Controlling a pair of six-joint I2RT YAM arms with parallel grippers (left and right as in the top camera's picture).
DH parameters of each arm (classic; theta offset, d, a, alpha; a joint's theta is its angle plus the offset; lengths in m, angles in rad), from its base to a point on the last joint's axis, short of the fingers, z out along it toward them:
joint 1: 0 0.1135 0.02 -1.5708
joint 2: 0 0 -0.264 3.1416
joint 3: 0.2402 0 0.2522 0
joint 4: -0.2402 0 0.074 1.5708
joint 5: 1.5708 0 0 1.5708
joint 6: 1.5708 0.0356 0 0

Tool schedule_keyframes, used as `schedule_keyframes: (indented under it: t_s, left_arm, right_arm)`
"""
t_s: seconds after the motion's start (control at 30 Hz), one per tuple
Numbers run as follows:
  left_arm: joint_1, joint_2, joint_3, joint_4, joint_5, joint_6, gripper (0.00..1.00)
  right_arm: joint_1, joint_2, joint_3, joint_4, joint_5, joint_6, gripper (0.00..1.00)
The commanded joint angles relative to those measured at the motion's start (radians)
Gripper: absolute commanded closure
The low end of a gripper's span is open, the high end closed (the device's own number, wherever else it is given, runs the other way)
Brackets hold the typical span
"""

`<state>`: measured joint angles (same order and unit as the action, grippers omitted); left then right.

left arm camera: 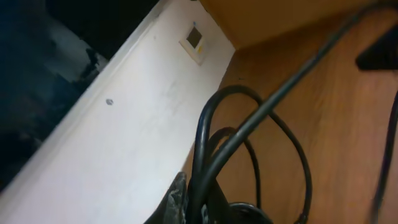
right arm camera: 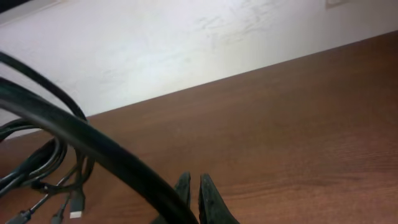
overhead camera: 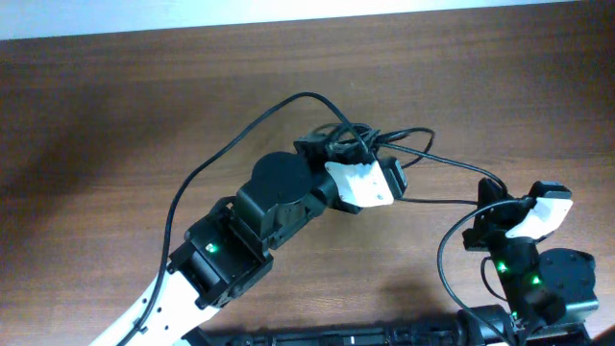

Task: Untangle cables

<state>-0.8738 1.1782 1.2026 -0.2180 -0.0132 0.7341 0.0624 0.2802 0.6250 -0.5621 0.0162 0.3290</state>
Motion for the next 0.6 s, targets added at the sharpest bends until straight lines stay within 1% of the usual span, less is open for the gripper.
schedule_keyframes:
  t_s: [0.0,0.1,0.2,0.23,0.27,0.3,0.33,0.37,0.5,0.57]
  left_arm:
    - [0.013,-0.026,0.027,0.006,-0.048,0.137,1.00]
    - [0.013,-0.026,0.027,-0.001,-0.048,0.135,1.00]
    - [0.012,-0.026,0.027,-0.016,-0.047,0.135,1.00]
    - [0.013,-0.026,0.027,-0.024,-0.047,0.135,1.00]
    - [0.012,-0.026,0.027,-0.031,-0.047,0.135,1.00]
    - [0.013,-0.026,0.027,-0.035,-0.047,0.135,1.00]
    - [0.013,-0.026,0.027,-0.039,-0.047,0.135,1.00]
    - [0.013,-0.026,0.027,-0.045,-0.047,0.135,1.00]
    - [0.013,-0.026,0.027,-0.061,-0.034,0.135,1.00]
    - [0.012,-0.026,0.027,-0.066,0.001,0.135,1.00]
  right_arm:
    - [-0.005,-0.002,0.002,0.069,-0.103,0.001,0.96]
    - [-0.005,-0.002,0.002,0.132,-0.210,0.001,0.96]
    - [-0.005,-0.002,0.002,0.128,-0.189,0.000,0.96]
    - [-0.005,-0.002,0.002,0.125,-0.189,0.000,0.80]
    - [-0.005,-0.002,0.002,0.124,-0.188,0.000,0.43]
    - [-0.005,-0.002,0.002,0.124,-0.189,0.000,0.28]
    - [-0.005,-0.002,0.002,0.124,-0.189,0.000,0.20]
    - [-0.005,-0.002,0.002,0.123,-0.189,0.000,0.14]
    - [-0.005,-0.002,0.002,0.116,-0.189,-0.029,0.12]
    - [-0.005,-0.002,0.002,0.106,-0.192,-0.038,0.06]
